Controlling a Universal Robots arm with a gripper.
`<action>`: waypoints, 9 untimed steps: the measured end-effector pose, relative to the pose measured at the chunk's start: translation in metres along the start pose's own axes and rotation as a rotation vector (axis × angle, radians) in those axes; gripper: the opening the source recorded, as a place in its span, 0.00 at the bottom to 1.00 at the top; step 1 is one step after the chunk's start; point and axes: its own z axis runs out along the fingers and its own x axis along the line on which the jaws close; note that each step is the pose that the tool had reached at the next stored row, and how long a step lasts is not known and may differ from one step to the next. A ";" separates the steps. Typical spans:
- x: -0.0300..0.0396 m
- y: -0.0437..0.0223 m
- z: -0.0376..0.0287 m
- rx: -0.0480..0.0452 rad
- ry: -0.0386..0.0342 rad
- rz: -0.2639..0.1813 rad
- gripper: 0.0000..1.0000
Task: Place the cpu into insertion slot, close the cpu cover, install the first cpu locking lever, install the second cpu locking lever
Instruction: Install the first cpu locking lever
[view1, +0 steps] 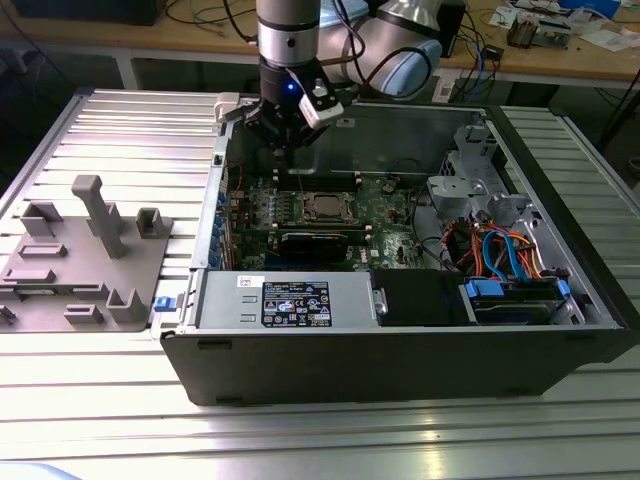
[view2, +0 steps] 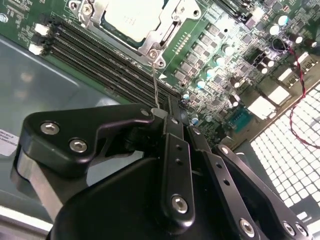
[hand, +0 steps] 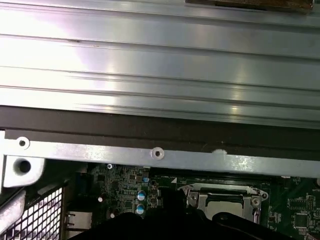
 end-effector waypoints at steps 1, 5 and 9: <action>-0.0038 -0.0003 0.0001 -0.0001 0.0000 0.000 0.11; -0.0061 -0.0005 0.0002 0.0000 0.0000 0.000 0.11; -0.0074 -0.0005 0.0004 -0.0001 -0.0001 0.000 0.11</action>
